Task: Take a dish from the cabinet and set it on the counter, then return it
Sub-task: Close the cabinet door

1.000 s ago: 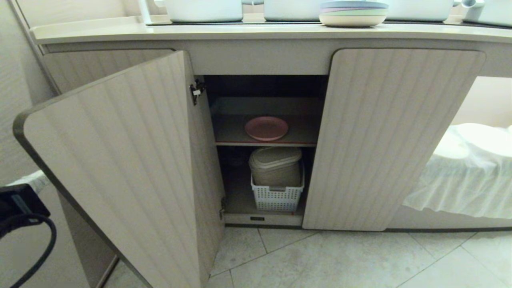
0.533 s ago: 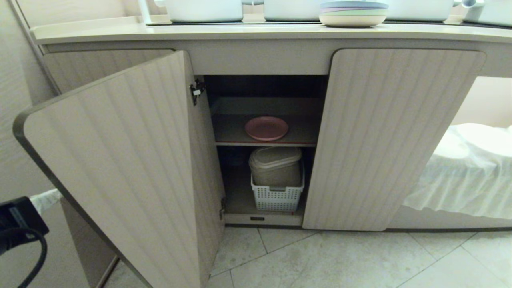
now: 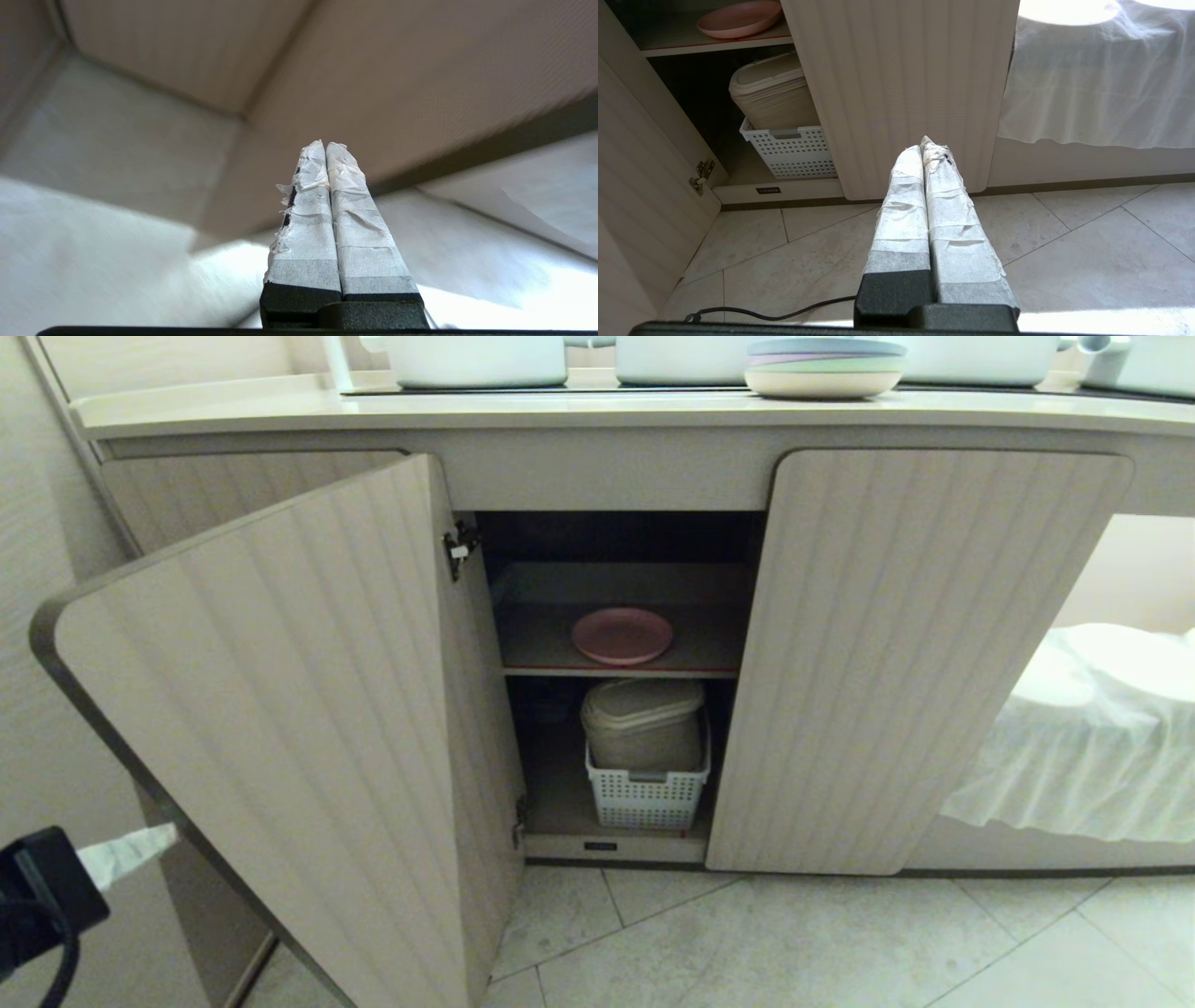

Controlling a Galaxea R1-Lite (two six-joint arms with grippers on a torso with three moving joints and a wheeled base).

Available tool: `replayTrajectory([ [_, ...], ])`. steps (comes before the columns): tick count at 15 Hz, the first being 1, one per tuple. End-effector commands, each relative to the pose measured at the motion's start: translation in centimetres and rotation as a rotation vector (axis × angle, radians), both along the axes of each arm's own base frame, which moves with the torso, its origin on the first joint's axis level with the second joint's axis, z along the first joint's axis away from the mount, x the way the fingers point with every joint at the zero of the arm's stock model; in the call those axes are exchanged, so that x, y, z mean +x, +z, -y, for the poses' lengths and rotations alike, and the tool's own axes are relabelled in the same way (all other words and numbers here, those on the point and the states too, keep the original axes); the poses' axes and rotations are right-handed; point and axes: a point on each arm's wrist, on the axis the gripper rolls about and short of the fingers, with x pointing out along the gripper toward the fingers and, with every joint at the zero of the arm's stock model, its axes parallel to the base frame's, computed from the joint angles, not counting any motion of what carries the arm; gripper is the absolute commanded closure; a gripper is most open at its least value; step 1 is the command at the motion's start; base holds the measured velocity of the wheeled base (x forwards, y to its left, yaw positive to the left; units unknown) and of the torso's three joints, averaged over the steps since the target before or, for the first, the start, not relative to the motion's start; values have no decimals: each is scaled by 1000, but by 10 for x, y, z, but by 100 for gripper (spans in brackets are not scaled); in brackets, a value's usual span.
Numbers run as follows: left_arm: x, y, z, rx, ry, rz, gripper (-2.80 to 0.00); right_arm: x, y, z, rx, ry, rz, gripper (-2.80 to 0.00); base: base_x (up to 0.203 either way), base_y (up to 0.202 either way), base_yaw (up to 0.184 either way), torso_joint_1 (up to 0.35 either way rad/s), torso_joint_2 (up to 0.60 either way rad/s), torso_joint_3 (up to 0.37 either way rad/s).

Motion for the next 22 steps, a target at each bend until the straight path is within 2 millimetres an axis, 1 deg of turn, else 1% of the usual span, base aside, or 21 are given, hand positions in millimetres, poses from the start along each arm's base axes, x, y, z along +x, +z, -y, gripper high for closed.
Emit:
replayTrajectory([
  [1,-2,0,0,-34,-6,-8,0,0,0,0,0,0,2,0,0,0,0,0,0,0],
  [7,-5,2,4,-200,-90,-29,0,0,0,0,0,0,0,0,0,0,0,0,0,0],
  [10,-4,1,4,-219,-107,-43,0,0,0,0,0,0,0,0,0,0,0,0,0,0],
  [16,-5,0,7,-287,-237,-75,0,0,0,0,2,0,0,0,0,0,0,0,0,0],
  [18,-2,-1,8,-311,-264,-94,0,0,0,0,0,0,0,0,0,0,0,0,0,0],
  [20,2,1,8,-318,-256,-100,0,0,0,0,0,0,0,0,0,0,0,0,0,0],
  [21,1,3,8,-322,-253,-91,0,0,0,0,0,0,0,0,0,0,0,0,0,0],
  [22,-5,6,8,-324,-255,-74,0,0,0,0,0,0,0,0,0,0,0,0,0,0],
])
